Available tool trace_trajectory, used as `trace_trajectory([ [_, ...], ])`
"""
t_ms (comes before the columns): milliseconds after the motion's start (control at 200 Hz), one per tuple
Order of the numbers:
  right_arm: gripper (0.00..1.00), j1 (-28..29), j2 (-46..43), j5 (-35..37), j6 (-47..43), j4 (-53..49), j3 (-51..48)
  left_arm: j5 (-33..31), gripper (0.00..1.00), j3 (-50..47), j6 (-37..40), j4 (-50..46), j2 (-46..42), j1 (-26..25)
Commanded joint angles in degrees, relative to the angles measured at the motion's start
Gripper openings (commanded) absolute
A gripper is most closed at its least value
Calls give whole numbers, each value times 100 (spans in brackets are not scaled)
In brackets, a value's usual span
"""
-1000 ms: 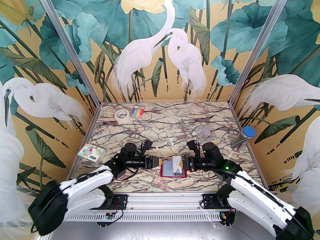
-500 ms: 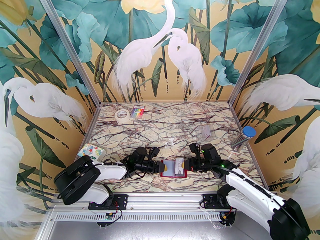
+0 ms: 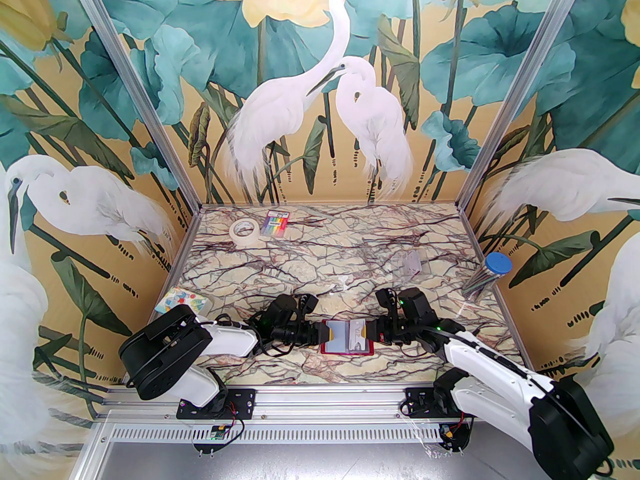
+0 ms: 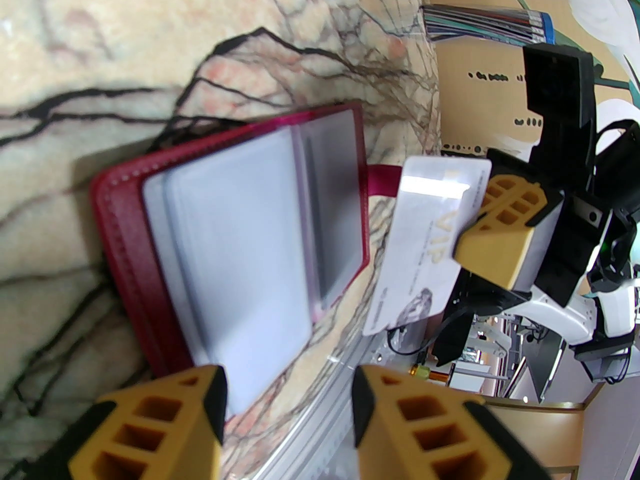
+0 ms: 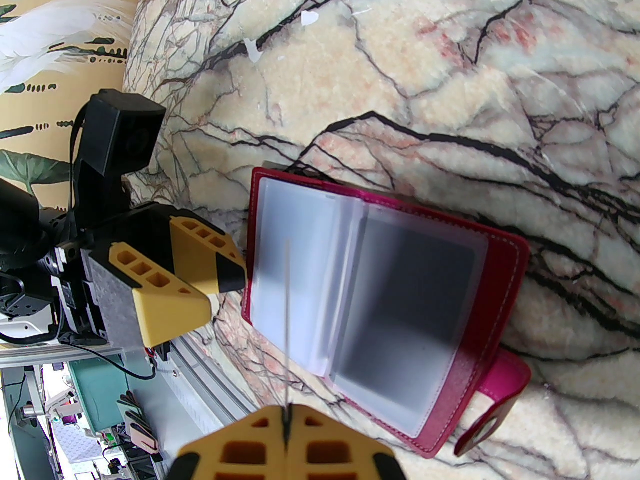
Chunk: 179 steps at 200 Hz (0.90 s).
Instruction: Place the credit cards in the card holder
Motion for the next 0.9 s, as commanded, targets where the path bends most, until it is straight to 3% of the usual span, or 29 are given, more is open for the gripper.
trace_trajectory([
  [0,0,-32,81,-108,-27,203,-45,-223,45,163,13,-269,108,-18],
  [890,0,-147,734,-273,-240,260,145,-760,46,491,162,-1714,177,-114],
])
